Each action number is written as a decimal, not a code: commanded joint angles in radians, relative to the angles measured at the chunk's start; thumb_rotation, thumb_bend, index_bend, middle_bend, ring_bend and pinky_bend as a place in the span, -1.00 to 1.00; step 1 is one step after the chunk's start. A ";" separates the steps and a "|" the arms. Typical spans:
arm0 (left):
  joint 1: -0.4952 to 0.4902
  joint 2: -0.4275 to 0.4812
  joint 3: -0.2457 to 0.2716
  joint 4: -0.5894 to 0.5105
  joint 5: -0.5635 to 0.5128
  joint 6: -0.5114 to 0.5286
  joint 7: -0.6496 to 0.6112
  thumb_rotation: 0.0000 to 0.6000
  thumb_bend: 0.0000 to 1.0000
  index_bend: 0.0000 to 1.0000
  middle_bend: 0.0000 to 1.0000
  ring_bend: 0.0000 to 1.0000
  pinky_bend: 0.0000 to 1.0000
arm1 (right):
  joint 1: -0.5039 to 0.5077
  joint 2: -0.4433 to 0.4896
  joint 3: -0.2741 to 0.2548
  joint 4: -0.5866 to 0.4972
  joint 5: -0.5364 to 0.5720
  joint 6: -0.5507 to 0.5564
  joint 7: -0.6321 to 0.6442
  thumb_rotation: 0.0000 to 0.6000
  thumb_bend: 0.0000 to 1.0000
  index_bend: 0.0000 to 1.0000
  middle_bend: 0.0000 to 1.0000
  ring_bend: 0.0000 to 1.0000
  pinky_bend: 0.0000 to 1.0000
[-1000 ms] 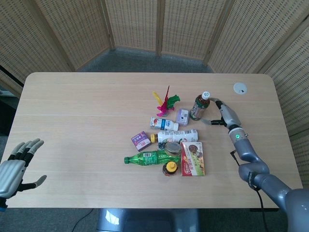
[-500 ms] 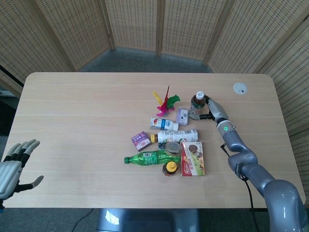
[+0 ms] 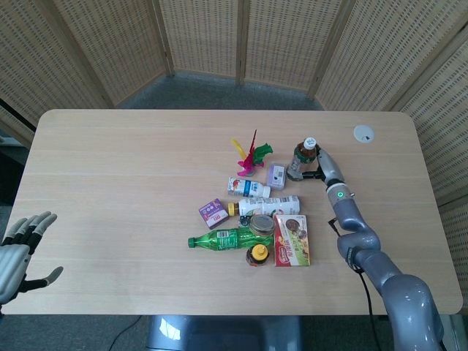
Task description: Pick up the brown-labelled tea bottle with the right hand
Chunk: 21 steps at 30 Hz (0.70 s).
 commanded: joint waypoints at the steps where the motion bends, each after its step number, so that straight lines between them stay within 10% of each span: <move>1: 0.001 0.001 0.000 0.000 -0.001 0.001 -0.001 1.00 -0.40 -0.90 -1.00 -1.00 -1.00 | 0.006 -0.023 0.018 0.026 0.018 0.015 0.003 0.88 -0.85 -0.96 -0.41 -0.90 -1.00; 5: 0.005 0.002 0.001 0.002 -0.003 0.004 -0.003 1.00 -0.40 -0.90 -1.00 -1.00 -1.00 | 0.015 -0.067 0.057 0.081 0.059 0.061 -0.030 1.00 -0.87 -0.51 0.23 -0.27 -0.88; 9: 0.008 0.002 0.001 0.007 -0.004 0.005 -0.006 1.00 -0.41 -0.88 -1.00 -1.00 -1.00 | 0.016 -0.093 0.080 0.117 0.085 0.104 -0.075 1.00 -0.87 0.13 0.92 0.44 -0.18; 13: 0.010 0.001 0.001 0.012 -0.005 0.006 -0.012 1.00 -0.41 -0.87 -1.00 -1.00 -1.00 | 0.004 -0.098 0.101 0.127 0.109 0.146 -0.106 1.00 -0.84 0.50 1.00 0.80 0.20; 21: 0.004 -0.005 -0.001 0.021 -0.001 -0.004 -0.020 1.00 -0.40 -0.87 -1.00 -1.00 -1.00 | -0.047 -0.048 0.118 0.065 0.117 0.279 -0.126 1.00 -0.82 0.59 1.00 0.87 0.26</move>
